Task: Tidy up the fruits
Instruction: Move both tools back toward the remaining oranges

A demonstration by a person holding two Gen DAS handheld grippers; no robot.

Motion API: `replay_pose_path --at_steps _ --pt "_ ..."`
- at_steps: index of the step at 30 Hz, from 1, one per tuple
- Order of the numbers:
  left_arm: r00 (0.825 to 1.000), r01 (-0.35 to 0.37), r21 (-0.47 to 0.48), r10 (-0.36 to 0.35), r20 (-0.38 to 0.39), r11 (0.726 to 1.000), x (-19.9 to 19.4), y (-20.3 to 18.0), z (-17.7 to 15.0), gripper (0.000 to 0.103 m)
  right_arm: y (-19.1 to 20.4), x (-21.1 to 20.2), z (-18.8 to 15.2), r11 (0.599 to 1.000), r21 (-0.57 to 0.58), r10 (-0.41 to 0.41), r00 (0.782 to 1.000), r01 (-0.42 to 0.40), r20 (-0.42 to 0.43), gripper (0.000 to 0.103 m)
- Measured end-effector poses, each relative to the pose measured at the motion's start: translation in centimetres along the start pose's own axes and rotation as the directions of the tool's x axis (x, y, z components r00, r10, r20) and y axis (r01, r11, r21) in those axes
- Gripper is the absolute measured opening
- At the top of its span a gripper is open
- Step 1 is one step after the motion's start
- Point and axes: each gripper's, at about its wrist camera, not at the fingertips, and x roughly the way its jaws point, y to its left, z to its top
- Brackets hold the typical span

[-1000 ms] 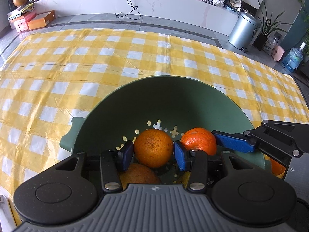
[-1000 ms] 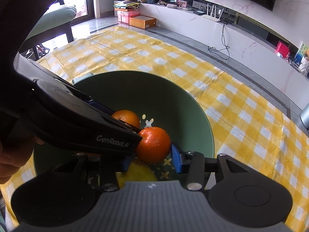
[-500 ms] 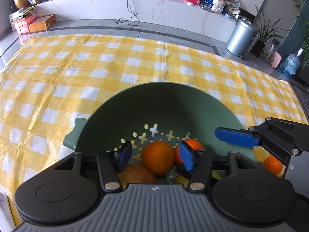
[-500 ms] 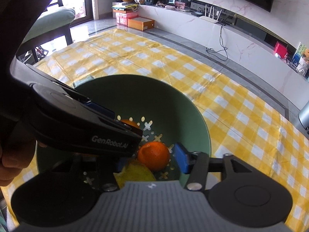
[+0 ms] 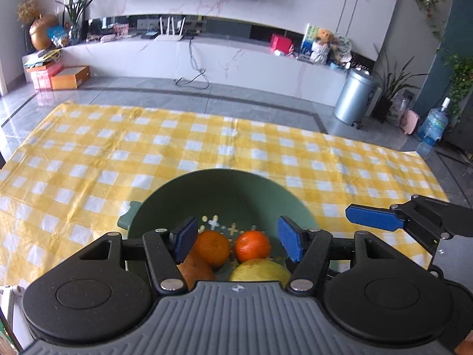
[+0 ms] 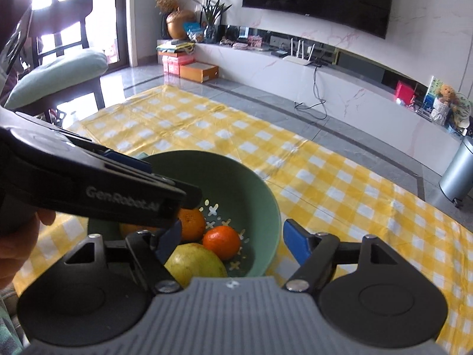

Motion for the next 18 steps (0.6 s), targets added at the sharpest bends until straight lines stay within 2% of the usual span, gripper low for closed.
replay_pose_path --at_steps 6,18 --pt "0.998 0.044 0.043 -0.045 0.036 0.998 -2.9 -2.7 -1.2 0.073 -1.3 -4.4 -2.7 0.996 0.071 -0.049 0.998 0.046 0.046 0.076" --pt "0.983 0.178 0.172 -0.182 0.009 0.969 -4.6 -7.9 -5.8 0.073 -4.1 -11.1 -9.8 0.966 0.221 -0.156 0.985 0.136 0.074 0.081"
